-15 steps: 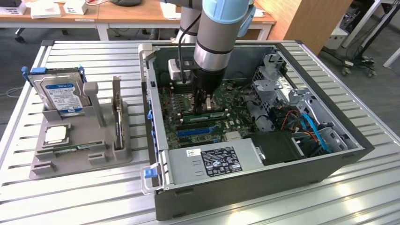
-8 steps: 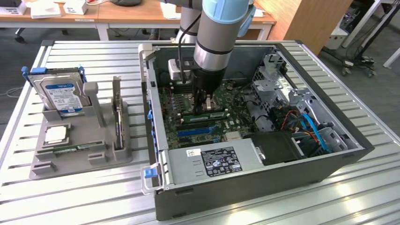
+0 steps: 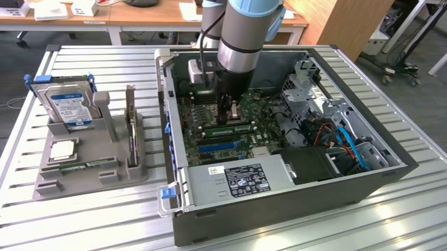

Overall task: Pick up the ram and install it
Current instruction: 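Press down the ram until it locks into place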

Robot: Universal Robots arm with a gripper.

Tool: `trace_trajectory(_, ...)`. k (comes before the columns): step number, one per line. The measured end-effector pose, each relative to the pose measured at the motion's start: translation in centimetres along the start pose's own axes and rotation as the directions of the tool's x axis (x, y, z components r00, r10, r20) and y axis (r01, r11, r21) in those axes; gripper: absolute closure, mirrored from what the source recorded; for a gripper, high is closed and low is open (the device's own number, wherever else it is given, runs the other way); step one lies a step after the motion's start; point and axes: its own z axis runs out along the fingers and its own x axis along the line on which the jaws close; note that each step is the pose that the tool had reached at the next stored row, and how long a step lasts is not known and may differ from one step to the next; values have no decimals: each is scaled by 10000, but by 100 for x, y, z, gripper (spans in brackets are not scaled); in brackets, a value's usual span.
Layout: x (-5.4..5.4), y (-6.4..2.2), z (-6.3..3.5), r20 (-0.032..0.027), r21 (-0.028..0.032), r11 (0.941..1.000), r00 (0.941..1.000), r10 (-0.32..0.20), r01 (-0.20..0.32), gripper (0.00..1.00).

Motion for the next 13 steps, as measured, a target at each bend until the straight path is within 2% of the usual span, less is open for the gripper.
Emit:
trace_trajectory(7, -5, 5, -154, -2, -1, 10000, 10000, 0, 0, 90)
trace_trajectory(13, -9, 7, -241, -1, 0, 10000, 10000, 0, 0, 90)
